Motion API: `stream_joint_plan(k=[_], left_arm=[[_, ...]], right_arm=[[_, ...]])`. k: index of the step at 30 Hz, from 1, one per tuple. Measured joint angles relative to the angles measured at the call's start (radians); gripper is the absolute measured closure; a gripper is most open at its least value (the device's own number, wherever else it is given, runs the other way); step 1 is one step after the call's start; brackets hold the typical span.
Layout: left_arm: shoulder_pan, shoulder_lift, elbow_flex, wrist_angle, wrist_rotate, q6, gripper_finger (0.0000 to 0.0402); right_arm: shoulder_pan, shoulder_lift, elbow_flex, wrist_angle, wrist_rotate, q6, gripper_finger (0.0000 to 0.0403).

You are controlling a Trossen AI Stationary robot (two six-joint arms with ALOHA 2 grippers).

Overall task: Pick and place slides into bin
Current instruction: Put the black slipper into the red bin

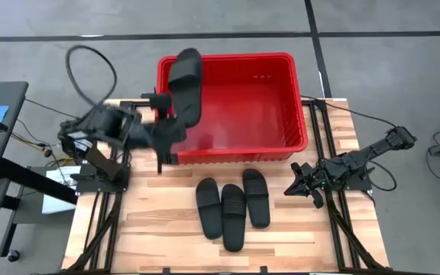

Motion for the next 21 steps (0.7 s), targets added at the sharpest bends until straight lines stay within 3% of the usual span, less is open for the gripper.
stream_joint_plan(k=[7, 13, 21], left_arm=[[0.212, -0.007, -0.034, 0.001, 0.237, 0.153, 0.0401], [0.380, -0.005, -0.199, 0.018, 0.362, 0.268, 0.0401], [0.609, -0.004, -0.400, 0.220, 0.608, 0.377, 0.0401]], right_arm=[[0.000, 0.000, 0.000, 0.000, 0.000, 0.000, 0.0403], [0.000, 0.000, 0.000, 0.000, 0.000, 0.000, 0.0403], [0.000, 0.000, 0.000, 0.000, 0.000, 0.000, 0.0403]])
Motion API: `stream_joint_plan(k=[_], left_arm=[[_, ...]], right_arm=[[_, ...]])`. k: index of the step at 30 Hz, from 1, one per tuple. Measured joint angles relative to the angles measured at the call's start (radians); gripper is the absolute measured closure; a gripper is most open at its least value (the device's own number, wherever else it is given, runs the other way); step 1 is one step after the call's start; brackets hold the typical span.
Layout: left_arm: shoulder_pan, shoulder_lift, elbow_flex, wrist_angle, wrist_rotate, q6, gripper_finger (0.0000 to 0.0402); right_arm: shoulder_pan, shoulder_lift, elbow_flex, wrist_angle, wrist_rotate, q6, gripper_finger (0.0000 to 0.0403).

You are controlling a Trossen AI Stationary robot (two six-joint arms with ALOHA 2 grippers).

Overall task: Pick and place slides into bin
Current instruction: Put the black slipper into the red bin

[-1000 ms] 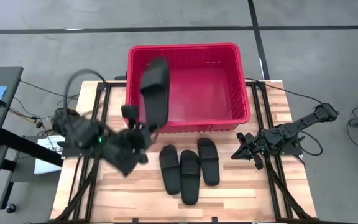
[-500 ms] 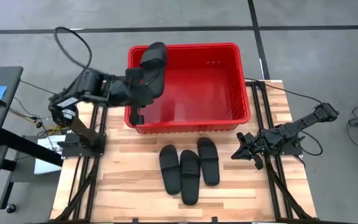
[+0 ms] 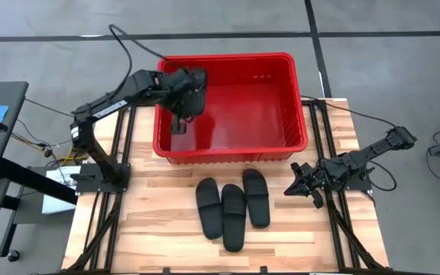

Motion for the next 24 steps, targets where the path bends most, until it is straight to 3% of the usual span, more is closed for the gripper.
stream_joint_plan(k=[10, 24], left_arm=[[0.159, 0.000, -0.239, 0.114, 0.090, 0.031, 0.0401], [0.194, 0.000, -0.538, 0.297, 0.107, 0.071, 0.0401]], right_arm=[[0.000, 0.000, 0.000, 0.000, 0.000, 0.000, 0.0403], [0.000, 0.000, 0.000, 0.000, 0.000, 0.000, 0.0403]])
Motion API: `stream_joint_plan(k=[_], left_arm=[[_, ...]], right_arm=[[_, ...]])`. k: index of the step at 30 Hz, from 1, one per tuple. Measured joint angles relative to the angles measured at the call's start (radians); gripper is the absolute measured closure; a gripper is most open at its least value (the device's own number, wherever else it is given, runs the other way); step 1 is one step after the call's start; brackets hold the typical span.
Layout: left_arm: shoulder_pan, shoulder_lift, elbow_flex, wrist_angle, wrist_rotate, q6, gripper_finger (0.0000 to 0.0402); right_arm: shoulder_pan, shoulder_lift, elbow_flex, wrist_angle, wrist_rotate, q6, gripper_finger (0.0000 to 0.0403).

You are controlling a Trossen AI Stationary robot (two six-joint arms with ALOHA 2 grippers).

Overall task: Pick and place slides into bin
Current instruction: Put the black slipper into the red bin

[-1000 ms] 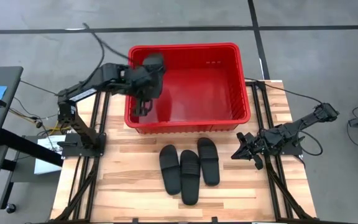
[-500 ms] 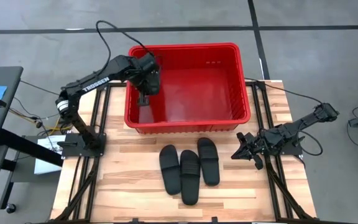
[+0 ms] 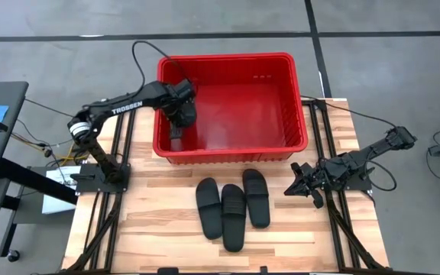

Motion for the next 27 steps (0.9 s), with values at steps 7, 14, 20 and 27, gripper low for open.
stream_joint_plan(k=[7, 14, 20, 27], left_arm=[[-0.001, 0.000, -0.089, 0.085, 0.002, 0.047, 0.0401], [-0.010, 0.000, -0.132, 0.137, 0.009, 0.080, 0.0401], [-0.011, 0.000, -0.133, 0.150, 0.024, 0.098, 0.0401], [-0.011, 0.000, -0.133, 0.154, 0.029, 0.118, 0.0401]], right_arm=[[0.000, 0.000, 0.000, 0.000, 0.000, 0.000, 0.0403], [0.000, 0.000, 0.000, 0.000, 0.000, 0.000, 0.0403], [0.000, 0.000, 0.000, 0.000, 0.000, 0.000, 0.0403], [0.000, 0.000, 0.000, 0.000, 0.000, 0.000, 0.0403]])
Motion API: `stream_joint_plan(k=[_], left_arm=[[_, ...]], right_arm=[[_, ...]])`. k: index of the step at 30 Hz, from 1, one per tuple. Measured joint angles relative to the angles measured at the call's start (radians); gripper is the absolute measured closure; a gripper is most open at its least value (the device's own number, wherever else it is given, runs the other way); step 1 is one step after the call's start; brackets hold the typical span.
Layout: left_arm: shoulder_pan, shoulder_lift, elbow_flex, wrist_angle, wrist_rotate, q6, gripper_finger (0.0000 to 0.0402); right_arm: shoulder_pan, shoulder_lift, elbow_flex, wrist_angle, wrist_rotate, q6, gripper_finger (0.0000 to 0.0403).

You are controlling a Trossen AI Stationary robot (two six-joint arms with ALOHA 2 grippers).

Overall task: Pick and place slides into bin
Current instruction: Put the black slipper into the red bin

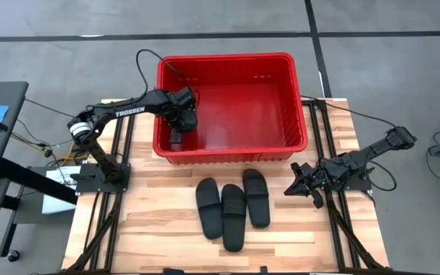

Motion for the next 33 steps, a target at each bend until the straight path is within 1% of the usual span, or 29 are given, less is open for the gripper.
stream_joint_plan(k=[3, 6, 24, 30, 33], left_arm=[[0.000, 0.000, 0.000, 0.000, 0.001, 0.000, 0.0399], [0.000, 0.000, 0.000, -0.001, 0.001, 0.000, 0.0388], [0.000, 0.000, 0.000, -0.012, -0.011, -0.005, 0.0286], [0.000, 0.000, 0.000, -0.020, -0.104, -0.014, 0.0265], [0.000, 0.000, 0.000, -0.027, -0.192, -0.023, 0.0266]], right_arm=[[0.000, 0.000, 0.000, 0.000, 0.000, 0.000, 0.0403], [0.000, 0.000, 0.000, 0.000, 0.000, 0.000, 0.0403], [0.000, 0.000, 0.000, 0.000, 0.000, 0.000, 0.0403], [0.000, 0.000, 0.000, 0.000, 0.000, 0.000, 0.0403], [0.000, 0.000, 0.000, 0.000, 0.000, 0.000, 0.0403]])
